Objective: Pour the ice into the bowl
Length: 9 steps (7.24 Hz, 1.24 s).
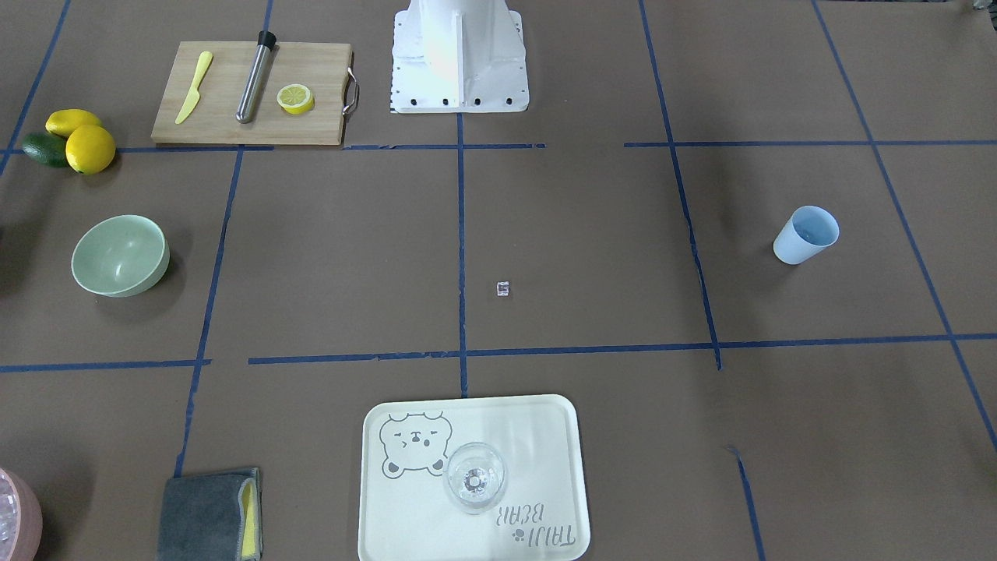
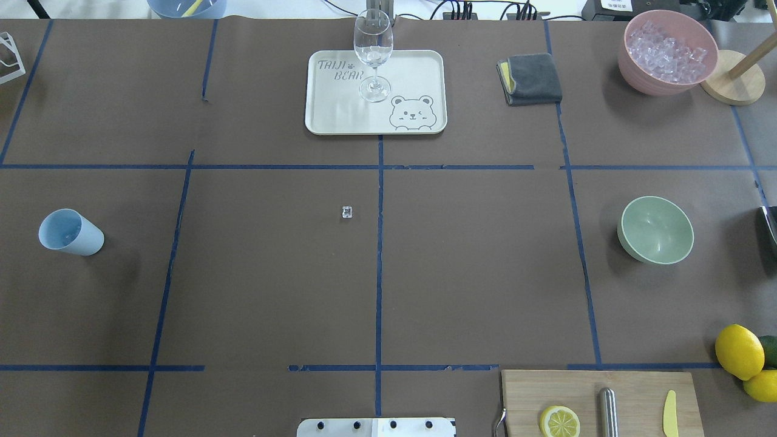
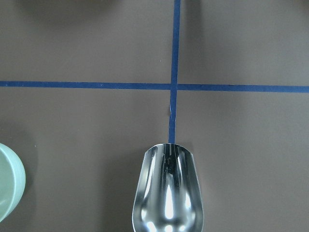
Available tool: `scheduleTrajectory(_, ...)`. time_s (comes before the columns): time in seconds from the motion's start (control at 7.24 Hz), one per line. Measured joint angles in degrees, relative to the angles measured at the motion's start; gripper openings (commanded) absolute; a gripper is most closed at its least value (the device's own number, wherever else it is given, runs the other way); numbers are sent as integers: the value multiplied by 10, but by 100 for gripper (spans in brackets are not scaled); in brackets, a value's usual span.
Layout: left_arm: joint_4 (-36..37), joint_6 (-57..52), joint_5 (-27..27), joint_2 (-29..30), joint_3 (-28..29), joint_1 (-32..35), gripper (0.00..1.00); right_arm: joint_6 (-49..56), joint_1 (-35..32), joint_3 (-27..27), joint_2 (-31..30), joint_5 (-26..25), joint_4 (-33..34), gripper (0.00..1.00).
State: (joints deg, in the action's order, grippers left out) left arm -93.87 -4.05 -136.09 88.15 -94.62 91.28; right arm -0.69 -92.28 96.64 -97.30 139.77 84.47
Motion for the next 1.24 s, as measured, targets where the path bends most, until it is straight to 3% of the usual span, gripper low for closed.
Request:
scheduleTrajectory(0.41, 0, 5, -2, -1, -1, 2, 100, -9, 4, 9, 6, 0, -5, 100)
scheduleTrajectory(0.69, 0, 10, -3, 3, -5, 2, 100, -50, 48, 39, 23, 2, -20, 100)
scheduleTrajectory(0.97, -1, 11, -4, 8, -9, 2, 100, -103, 94, 26, 60, 13, -36, 100)
scheduleTrajectory(1.24, -8, 10, -1, 8, -23, 1, 100, -235, 170, 13, 61, -7, -129, 100)
